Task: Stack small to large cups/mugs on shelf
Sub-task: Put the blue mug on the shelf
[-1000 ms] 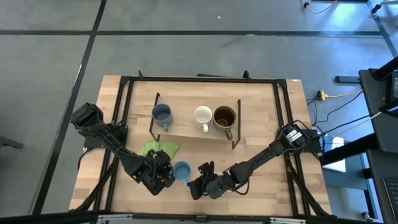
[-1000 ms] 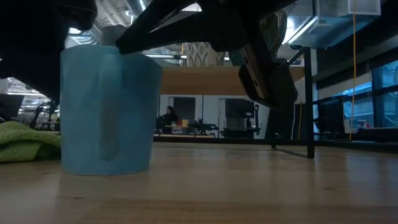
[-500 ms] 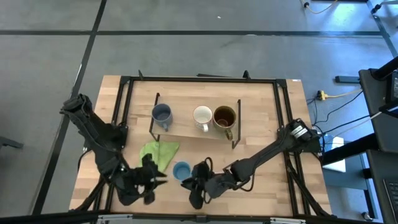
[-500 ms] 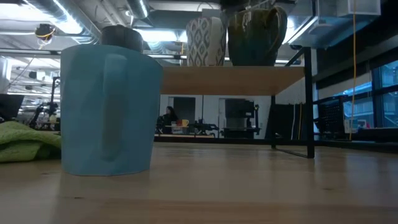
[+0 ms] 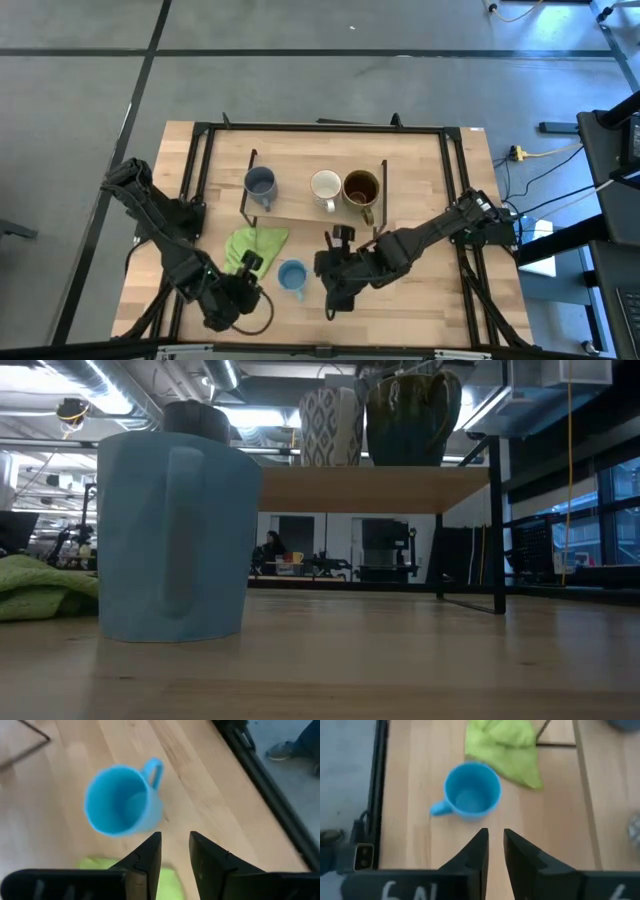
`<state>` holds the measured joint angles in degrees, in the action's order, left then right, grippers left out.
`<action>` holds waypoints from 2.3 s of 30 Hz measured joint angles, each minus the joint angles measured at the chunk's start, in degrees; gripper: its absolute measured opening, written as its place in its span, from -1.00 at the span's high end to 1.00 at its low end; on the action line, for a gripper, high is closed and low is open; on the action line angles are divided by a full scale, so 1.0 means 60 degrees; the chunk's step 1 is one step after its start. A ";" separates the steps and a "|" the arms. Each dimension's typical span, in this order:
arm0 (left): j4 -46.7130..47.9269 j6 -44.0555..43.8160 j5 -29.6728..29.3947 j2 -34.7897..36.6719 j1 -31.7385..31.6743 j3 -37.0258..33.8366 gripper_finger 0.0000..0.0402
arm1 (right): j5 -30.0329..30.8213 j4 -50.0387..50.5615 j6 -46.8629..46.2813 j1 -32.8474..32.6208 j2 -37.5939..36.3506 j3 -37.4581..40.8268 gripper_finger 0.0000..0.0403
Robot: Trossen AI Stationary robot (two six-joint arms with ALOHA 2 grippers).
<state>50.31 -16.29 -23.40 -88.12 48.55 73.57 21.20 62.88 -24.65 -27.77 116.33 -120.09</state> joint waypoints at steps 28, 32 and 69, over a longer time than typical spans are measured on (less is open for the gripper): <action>-0.0802 0.3897 0.2320 -0.1656 -0.2170 0.0454 0.45 | 0.5612 0.4516 -0.6137 -0.0946 -0.1040 -0.2331 0.70; -0.0818 0.3855 0.2595 -0.1929 -0.2206 0.0454 0.44 | 0.5815 0.4518 -0.6135 -0.1043 -0.1110 -0.2349 0.70; 0.0003 0.4313 0.2717 -0.2590 -0.2370 0.0657 0.93 | 0.5440 0.4523 -0.6389 -0.1039 -0.1086 -0.2338 0.70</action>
<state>50.32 9.59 -7.09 -103.66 34.33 77.51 53.84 90.02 -62.98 -34.00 109.82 -134.13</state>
